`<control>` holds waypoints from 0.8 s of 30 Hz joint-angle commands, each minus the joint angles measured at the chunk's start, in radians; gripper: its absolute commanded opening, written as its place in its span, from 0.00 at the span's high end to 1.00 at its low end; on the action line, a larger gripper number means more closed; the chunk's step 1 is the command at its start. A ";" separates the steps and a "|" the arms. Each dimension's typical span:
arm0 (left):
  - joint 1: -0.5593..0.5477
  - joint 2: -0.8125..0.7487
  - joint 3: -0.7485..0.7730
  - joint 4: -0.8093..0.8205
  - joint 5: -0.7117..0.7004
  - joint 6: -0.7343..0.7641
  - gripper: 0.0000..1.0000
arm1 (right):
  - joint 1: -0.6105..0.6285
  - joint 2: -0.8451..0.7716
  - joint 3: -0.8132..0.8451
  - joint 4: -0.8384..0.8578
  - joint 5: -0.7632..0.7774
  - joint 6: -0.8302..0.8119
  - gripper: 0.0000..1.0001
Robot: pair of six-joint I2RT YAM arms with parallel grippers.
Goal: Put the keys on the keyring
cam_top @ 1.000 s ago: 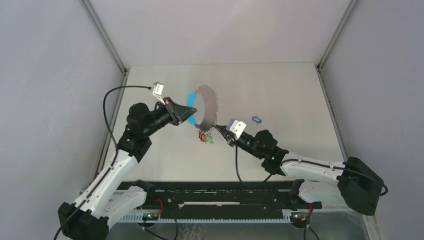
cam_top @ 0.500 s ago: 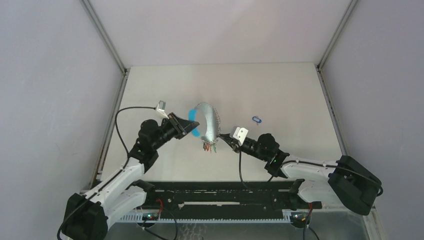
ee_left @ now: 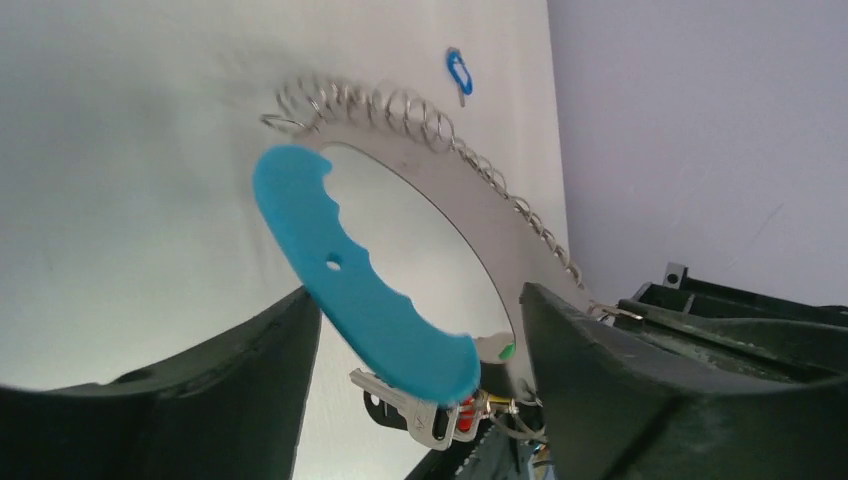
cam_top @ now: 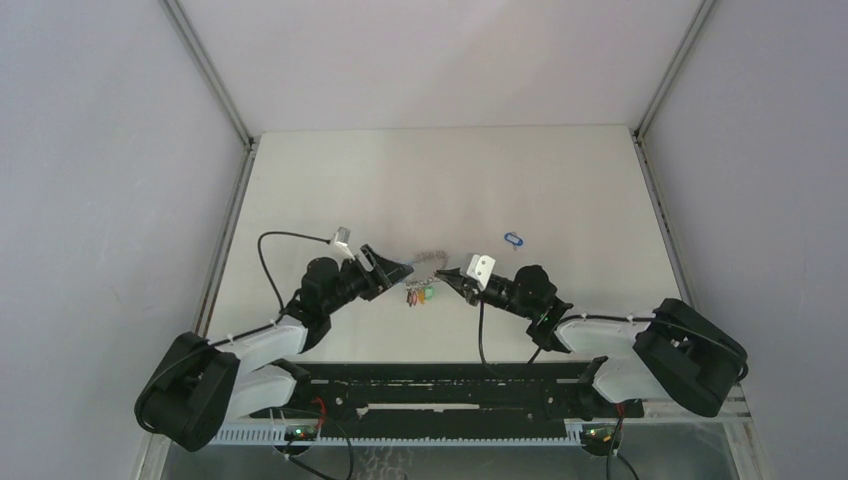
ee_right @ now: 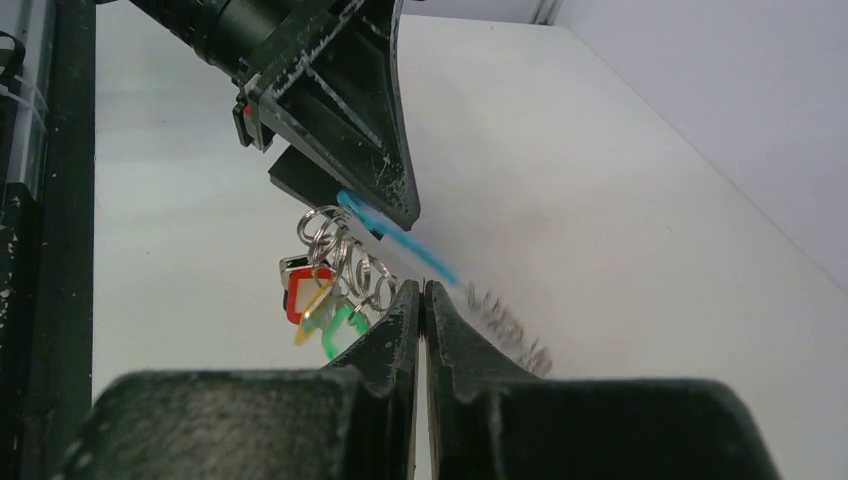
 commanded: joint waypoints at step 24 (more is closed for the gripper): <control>-0.068 0.063 0.037 0.363 0.213 0.674 0.08 | -0.224 0.051 0.011 -0.005 -0.397 0.056 1.00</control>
